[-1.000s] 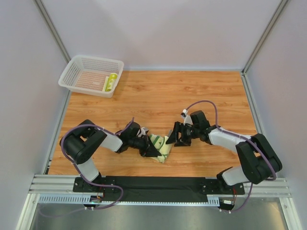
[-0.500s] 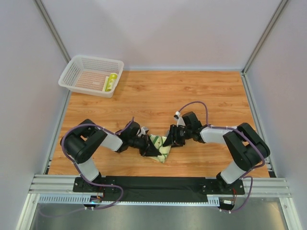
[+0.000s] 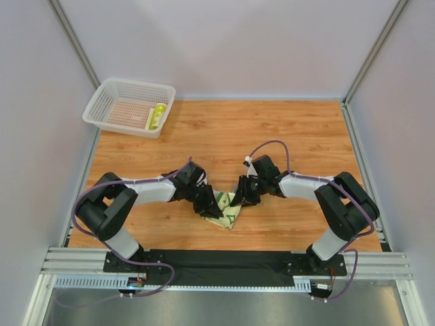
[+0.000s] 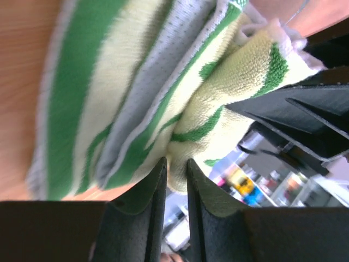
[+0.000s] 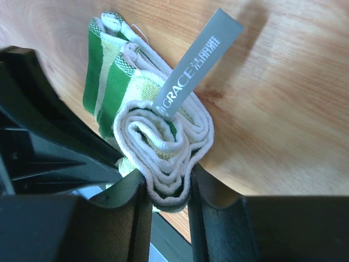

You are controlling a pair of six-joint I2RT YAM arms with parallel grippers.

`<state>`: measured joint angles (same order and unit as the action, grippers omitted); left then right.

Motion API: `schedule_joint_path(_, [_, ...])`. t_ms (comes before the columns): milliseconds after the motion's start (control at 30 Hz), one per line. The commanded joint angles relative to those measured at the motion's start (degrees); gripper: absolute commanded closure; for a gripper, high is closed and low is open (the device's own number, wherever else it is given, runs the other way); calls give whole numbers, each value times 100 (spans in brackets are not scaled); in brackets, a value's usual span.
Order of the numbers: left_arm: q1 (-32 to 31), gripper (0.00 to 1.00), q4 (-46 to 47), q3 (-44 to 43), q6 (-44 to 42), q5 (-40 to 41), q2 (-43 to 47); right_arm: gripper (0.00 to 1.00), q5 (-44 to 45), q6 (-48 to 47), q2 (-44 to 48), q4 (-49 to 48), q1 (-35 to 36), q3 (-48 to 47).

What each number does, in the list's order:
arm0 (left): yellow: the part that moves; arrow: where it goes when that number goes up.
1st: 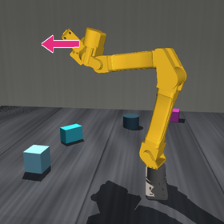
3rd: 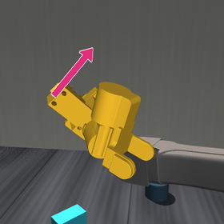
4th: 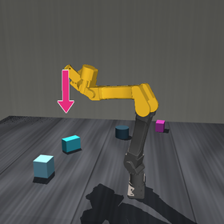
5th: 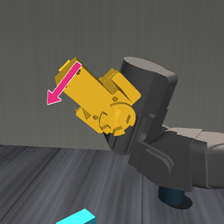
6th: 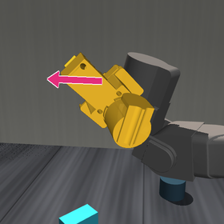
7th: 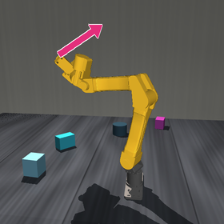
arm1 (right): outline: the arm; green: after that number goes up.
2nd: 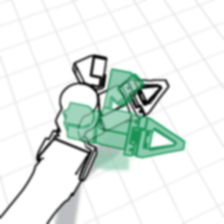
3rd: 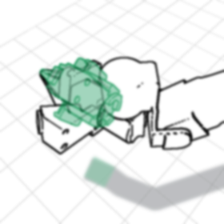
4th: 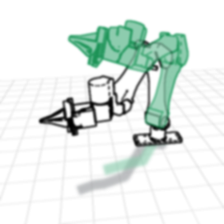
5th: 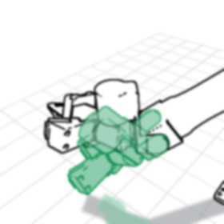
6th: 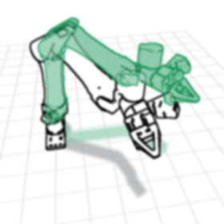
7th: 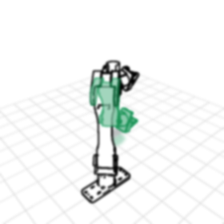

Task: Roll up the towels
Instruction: Roll the towel

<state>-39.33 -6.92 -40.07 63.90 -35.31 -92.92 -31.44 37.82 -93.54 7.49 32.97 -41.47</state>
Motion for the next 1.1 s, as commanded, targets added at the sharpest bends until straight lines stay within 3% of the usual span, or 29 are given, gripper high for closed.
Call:
schedule_joint_path(0, [-83,73,-1969,-500,-913,1401,459,77,595,-188,11,630,104,-229])
schedule_joint_path(167, [-662,74,-3314,-1387,-1608,3712,1004,78,762,-161,-42,982,262,-510])
schedule_joint_path(233, [-1259,75,-3640,-1704,-1722,4520,1162,79,850,-135,-42,1158,298,-590])
schedule_joint_path(267, [-1496,75,-3894,-2019,-1827,5307,1180,79,841,-109,-51,1185,324,-642])
schedule_joint_path(367, [-2262,75,-3958,-2443,-2082,6086,1102,79,797,-47,-103,1316,359,-774])
schedule_joint_path(467, [-2937,75,-3808,-2689,-2197,6403,821,80,833,-21,-156,1448,385,-888])
schedule_joint_path(667, [-3537,75,-3580,-2953,-2101,6554,21,81,833,32,-200,1510,403,-898])
schedule_joint_path(933, [-3696,73,-3237,-2971,-2101,6572,-472,80,806,23,-191,1519,421,-845])
schedule_joint_path(1067, [-3696,64,-3141,-2910,-2136,6353,-648,80,797,15,-217,1528,447,-862])
